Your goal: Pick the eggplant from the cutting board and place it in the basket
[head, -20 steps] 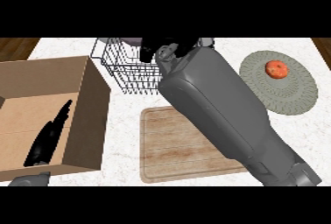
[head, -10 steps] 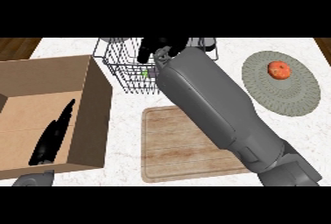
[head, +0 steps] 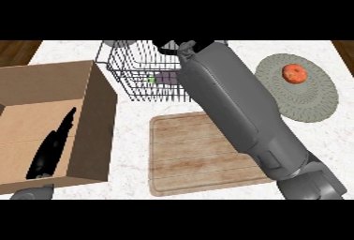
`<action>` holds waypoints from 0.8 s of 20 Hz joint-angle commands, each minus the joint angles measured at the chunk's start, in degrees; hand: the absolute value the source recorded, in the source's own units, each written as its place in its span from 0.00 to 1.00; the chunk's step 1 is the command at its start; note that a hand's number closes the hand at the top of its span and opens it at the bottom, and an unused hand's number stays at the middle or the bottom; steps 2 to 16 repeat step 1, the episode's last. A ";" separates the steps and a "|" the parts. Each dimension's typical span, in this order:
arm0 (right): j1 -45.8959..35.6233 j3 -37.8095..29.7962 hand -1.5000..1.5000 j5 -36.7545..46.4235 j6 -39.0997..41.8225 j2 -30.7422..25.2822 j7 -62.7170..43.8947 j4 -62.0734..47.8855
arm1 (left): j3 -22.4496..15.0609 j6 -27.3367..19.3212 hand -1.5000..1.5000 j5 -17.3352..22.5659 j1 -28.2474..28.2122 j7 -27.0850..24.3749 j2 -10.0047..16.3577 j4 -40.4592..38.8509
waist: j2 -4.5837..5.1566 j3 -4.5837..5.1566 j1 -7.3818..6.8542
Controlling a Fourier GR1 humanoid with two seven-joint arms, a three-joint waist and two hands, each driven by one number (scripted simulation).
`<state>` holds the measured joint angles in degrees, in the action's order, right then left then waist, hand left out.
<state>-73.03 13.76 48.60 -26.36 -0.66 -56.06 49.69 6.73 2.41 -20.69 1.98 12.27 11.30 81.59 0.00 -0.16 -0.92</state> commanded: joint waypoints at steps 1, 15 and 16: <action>1.18 -4.88 0.00 -0.60 -2.20 -3.49 -4.19 3.47 | -0.38 -2.33 0.50 -1.79 0.78 0.72 -1.37 -2.56 | -0.16 0.15 1.63; 1.18 -4.88 0.00 -0.60 -2.20 -3.49 -4.19 3.47 | -0.38 -2.33 0.50 -1.79 0.78 0.72 -1.37 -2.56 | -0.16 0.15 1.63; 1.18 -4.88 0.00 -0.60 -2.20 -3.49 -4.19 3.47 | -0.38 -2.33 0.50 -1.79 0.78 0.72 -1.37 -2.56 | -0.16 0.15 1.63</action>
